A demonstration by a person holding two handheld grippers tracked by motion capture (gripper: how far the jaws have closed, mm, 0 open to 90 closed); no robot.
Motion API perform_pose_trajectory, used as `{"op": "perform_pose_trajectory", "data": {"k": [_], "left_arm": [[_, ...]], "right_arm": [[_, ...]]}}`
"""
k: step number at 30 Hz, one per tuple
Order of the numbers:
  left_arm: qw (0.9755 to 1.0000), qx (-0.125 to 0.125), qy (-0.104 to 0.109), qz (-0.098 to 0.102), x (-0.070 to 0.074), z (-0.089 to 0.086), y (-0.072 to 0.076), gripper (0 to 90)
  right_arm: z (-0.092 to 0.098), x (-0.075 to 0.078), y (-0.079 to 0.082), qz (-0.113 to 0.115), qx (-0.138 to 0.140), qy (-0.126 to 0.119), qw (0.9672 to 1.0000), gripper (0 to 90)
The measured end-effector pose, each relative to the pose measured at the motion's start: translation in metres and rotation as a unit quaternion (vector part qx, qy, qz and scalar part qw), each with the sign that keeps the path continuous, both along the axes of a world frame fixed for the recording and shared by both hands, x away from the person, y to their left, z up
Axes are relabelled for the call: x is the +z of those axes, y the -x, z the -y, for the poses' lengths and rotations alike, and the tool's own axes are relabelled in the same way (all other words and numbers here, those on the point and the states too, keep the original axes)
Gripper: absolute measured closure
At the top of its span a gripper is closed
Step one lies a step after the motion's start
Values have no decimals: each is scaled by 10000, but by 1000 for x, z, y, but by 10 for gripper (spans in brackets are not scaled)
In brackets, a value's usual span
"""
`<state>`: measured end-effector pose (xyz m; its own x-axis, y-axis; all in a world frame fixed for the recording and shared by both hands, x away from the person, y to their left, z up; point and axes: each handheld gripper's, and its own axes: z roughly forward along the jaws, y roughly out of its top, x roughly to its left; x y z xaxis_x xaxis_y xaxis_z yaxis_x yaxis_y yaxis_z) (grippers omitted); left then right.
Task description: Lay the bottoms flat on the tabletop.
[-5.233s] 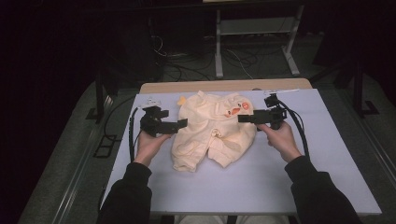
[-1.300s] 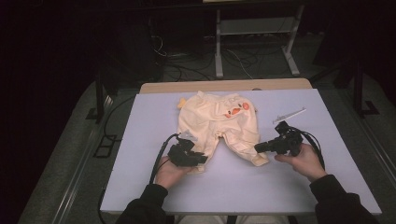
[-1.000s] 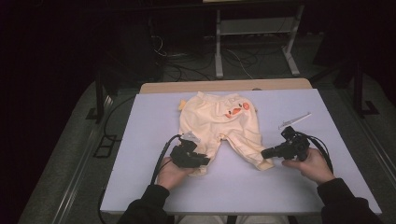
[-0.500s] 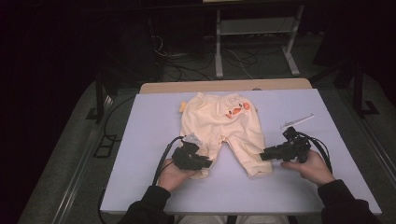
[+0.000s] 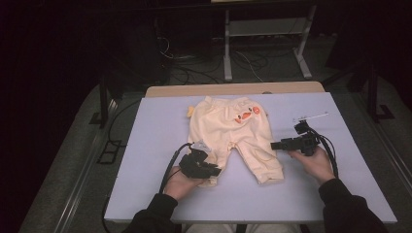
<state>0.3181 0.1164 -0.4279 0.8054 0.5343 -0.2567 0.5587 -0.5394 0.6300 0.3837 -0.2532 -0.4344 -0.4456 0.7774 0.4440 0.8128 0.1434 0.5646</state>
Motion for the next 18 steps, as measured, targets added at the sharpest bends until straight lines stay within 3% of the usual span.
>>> {"op": "perform_pose_trajectory", "data": {"k": [4, 9, 11, 18], "left_arm": [[10000, 7, 24, -19, 0, -1, 0, 744], [10000, -10, -1, -2, 0, 0, 0, 745], [10000, -4, 1, -7, -1, 0, 0, 745], [10000, -21, -7, -35, -1, 1, 0, 747]], "right_arm": [[-5, -7, -13, -241, -37, -15, 9997, 454], [-7, -14, -18, -511, -139, -146, 9985, 716], [-6, -15, -18, -558, -131, -94, 9983, 851], [8, -5, -12, -505, -294, -59, 9983, 880]]}}
